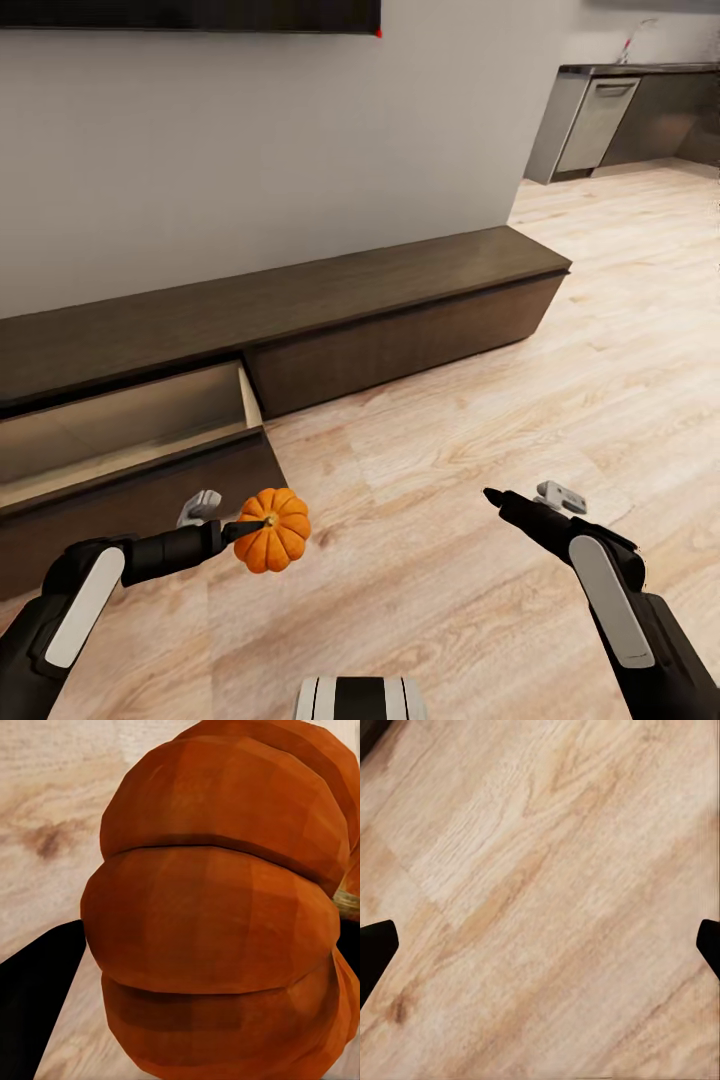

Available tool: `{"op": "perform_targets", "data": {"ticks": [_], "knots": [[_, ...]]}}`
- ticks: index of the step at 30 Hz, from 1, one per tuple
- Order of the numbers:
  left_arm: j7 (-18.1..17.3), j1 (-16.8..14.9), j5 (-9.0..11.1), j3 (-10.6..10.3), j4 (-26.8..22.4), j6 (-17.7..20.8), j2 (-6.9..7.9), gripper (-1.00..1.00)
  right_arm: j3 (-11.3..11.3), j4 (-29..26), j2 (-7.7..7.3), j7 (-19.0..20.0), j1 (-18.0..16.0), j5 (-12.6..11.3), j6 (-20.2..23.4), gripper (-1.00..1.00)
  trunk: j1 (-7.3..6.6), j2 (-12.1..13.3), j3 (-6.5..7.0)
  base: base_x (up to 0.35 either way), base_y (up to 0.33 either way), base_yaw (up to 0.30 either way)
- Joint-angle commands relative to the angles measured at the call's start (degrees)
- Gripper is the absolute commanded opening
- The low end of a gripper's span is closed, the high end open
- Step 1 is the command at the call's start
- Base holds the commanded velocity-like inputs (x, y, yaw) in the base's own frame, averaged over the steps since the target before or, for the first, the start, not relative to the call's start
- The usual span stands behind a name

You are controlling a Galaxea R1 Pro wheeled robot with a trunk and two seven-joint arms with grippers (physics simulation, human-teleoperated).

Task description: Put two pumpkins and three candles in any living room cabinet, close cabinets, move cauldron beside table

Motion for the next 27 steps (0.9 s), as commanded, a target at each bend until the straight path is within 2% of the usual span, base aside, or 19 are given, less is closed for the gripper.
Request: {"op": "perform_targets", "data": {"ticks": [1, 6, 11, 27], "knots": [[-0.28, -0.03, -0.18, 0.05, -0.02, 0.3, -0.01, -1.0, 0.53, -0.24, 0.38, -1.43, -0.02, -0.62, 0.39, 1.0, -0.03, 0.0, 0.19, -0.002, 0.0, 0.0], [-0.28, -0.04, -0.25, 0.02, -0.02, 0.3, -0.01, -1.0, 1.67, -1.28, 1.89, -3.3, -0.01, -0.65, 1.76, 1.0, -0.16, 0.07, 1.29, 0.0, 0.0, 0.0], [-0.28, -0.02, -0.22, -0.05, -0.02, 0.3, -0.01, -1.0, 1.67, -1.32, 2.05, -3.39, -0.01, -0.71, 1.91, 1.0, -0.29, 0.13, 2.4, 0.0, 0.0, -0.143], [-0.37, 0.05, -0.18, -0.16, -0.02, 0.3, -0.01, -1.0, 1.39, -0.96, 2.07, -3.38, -0.01, -0.81, 1.86, 1.0, -0.29, 0.13, 2.4, 0.0, 0.0, -0.274]]}}
